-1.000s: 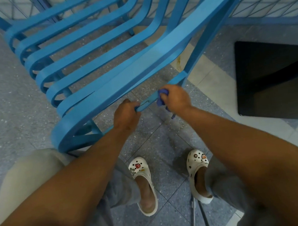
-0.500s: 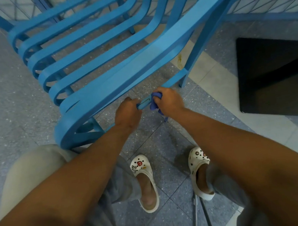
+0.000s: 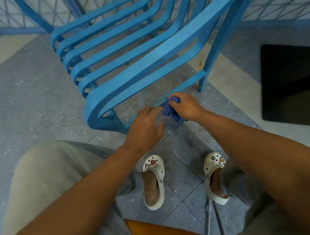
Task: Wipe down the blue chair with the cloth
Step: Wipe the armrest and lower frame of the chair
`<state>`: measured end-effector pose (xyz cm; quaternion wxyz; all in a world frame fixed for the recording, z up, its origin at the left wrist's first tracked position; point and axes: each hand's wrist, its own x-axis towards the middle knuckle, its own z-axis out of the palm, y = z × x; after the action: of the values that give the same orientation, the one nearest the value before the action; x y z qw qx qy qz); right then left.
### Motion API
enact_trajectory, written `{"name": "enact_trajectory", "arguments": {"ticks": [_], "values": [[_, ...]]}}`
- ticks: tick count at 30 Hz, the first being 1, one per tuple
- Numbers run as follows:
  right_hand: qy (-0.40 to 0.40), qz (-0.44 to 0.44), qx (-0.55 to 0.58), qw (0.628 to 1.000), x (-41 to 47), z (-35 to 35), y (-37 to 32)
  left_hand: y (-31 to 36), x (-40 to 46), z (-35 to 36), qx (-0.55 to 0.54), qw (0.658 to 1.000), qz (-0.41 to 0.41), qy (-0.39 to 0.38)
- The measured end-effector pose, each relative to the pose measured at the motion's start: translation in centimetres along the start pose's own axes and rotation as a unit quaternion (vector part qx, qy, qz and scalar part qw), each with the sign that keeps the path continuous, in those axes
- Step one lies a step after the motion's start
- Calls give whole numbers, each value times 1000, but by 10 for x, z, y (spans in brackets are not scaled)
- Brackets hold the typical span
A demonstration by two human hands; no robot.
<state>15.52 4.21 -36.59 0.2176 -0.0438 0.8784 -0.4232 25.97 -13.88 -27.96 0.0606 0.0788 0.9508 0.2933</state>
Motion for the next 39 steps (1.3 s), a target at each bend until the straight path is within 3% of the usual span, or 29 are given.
{"name": "enact_trajectory", "arguments": {"ticks": [8,14,19,24,27,32,34,37,39], "values": [[35,21,39,998,-11,11,-6,22,-40,-85,105,969,206,83],[55,13,11,998,-7,15,-10,10,-8,-134,213,928,270,146],[43,26,-32,998,14,11,-14,-7,18,-152,238,942,229,51],[90,61,-144,983,28,16,-13,-16,15,-146,224,943,231,82],[151,61,-125,979,23,34,-18,-19,15,-146,215,942,241,87],[31,-13,-250,968,18,31,-20,-22,16,-146,189,943,257,94],[49,9,-244,968,24,17,-17,-21,15,-147,164,951,246,92],[71,32,-242,967,29,5,-12,-20,16,-149,130,976,155,81],[54,4,-265,963,31,2,-10,-21,20,-149,134,981,130,58]]}}
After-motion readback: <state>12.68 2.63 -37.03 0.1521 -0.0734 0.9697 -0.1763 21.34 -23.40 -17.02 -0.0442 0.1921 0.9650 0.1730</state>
